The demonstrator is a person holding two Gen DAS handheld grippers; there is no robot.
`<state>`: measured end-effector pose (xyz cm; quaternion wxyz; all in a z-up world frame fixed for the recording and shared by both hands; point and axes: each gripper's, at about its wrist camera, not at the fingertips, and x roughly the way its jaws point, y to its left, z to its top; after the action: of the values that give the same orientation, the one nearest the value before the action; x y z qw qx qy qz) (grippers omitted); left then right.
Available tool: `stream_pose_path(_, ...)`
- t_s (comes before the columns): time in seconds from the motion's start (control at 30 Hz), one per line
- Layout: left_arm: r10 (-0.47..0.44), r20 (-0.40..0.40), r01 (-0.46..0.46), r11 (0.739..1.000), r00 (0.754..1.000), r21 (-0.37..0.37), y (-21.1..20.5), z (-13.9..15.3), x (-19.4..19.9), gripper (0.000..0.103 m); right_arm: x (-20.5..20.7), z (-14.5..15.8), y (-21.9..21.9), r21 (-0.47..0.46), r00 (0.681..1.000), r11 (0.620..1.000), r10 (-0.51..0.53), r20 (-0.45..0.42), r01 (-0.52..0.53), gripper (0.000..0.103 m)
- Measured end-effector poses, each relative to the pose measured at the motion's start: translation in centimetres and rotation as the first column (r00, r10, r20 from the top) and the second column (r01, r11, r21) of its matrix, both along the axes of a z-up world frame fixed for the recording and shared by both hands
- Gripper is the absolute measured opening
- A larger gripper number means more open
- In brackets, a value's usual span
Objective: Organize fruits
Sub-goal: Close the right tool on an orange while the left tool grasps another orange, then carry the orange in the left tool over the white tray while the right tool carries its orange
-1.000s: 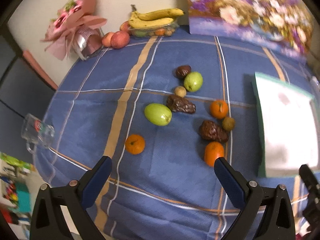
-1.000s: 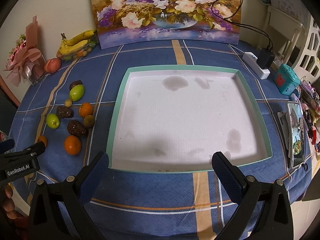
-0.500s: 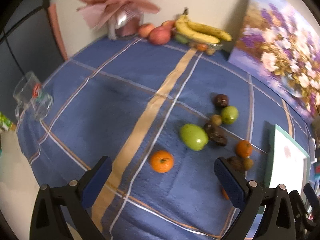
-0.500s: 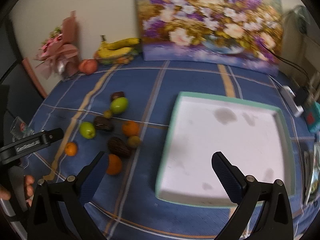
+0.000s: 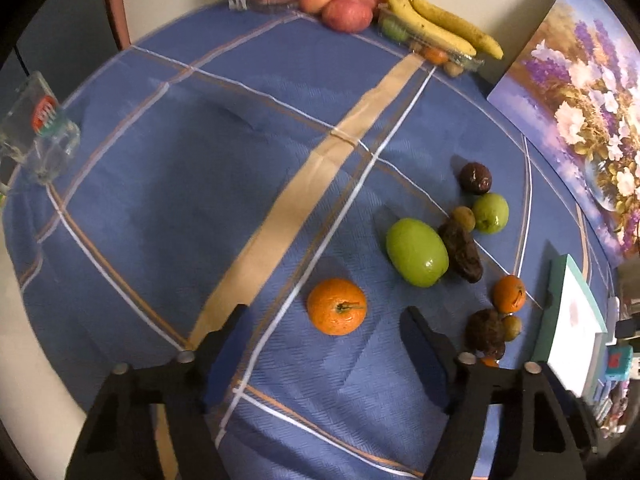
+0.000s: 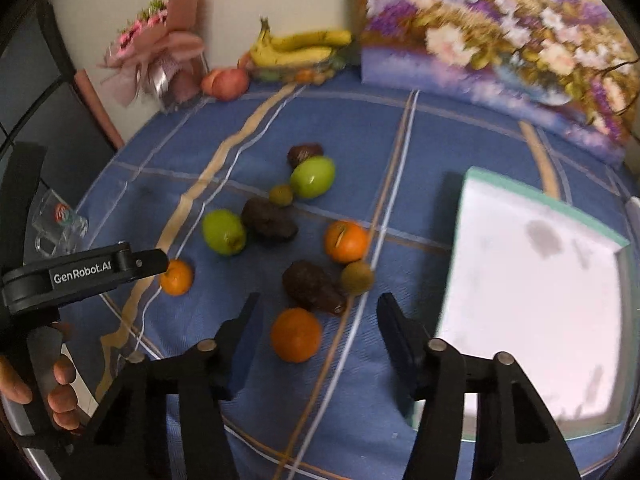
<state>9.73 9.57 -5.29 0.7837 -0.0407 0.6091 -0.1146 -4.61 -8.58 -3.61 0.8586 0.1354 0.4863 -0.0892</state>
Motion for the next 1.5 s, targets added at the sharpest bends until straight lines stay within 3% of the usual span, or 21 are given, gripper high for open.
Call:
stream_pose_path(0.4, -0.026, -0.065, 0.025, 1.000, 0.998, -0.017, -0.8, -2.5, 1.4, 0.039, 2.3, -4.6, 1.4, 0.056, 0.991, 0.997, 0.051, -0.123, -0.044, 0.038)
stream_pose_path(0.6, -0.026, -0.067, 0.025, 1.000, 0.997, -0.012, -0.6, -2.2, 1.2, 0.037, 2.8, -5.2, 1.8, 0.024, 0.991, 0.999, 0.044, -0.124, -0.041, 0.036)
stream_pose_path(0.77, -0.030, -0.033, 0.030, 1.000, 0.999, -0.004, -1.0, -0.3, 0.9, 0.037, 2.3, -4.7, 1.3, 0.033, 0.994, 0.999, 0.022, -0.110, -0.019, 0.036)
stream_pose_path(1.1, -0.127, 0.089, 0.132, 0.990, 0.988, -0.042, -4.7, 5.3, -1.4, 0.037, -0.4, 0.0, -3.0, 0.083, 0.992, 0.988, -0.127, -0.017, 0.128, 0.036)
stream_pose_path(1.3, -0.244, 0.117, 0.253, 0.965, 0.963, -0.073, -10.0, 7.2, -3.0, 0.037, -2.6, 1.6, -8.3, 0.051, 0.954, 0.952, -0.300, -0.015, 0.301, 0.036)
stream_pose_path(1.5, -0.382, 0.131, 0.391, 0.919, 0.915, -0.048, -16.3, 7.5, -5.5, 0.037, -5.6, 2.3, -13.7, 0.036, 0.901, 0.901, -0.433, -0.013, 0.433, 0.036)
